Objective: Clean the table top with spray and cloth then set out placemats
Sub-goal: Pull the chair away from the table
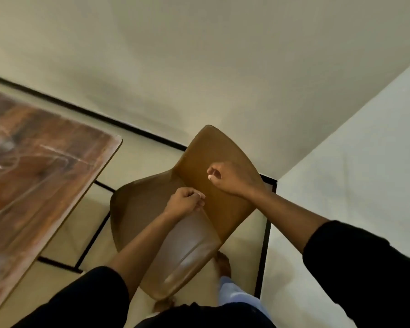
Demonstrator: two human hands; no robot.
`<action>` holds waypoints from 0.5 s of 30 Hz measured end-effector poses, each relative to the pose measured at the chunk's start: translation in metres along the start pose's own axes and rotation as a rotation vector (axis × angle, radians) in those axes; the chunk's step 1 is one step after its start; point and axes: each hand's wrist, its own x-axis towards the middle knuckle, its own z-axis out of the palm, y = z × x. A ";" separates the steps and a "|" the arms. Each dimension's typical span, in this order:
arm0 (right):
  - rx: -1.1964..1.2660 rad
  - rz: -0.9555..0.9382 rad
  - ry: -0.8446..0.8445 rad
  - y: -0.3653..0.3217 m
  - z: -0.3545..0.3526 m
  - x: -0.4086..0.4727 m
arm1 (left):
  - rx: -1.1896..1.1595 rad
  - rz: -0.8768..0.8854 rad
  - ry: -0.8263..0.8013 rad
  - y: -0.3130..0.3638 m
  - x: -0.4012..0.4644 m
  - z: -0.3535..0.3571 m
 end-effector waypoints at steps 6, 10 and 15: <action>-0.341 -0.358 -0.031 0.028 0.017 0.081 | -0.421 -0.418 0.287 0.008 0.035 0.063; -0.596 -0.591 -0.074 0.047 0.032 0.123 | -0.654 -0.656 0.327 0.015 0.044 0.117; -0.908 -0.751 -0.086 0.059 0.042 0.172 | -0.949 -0.921 0.342 0.022 0.072 0.166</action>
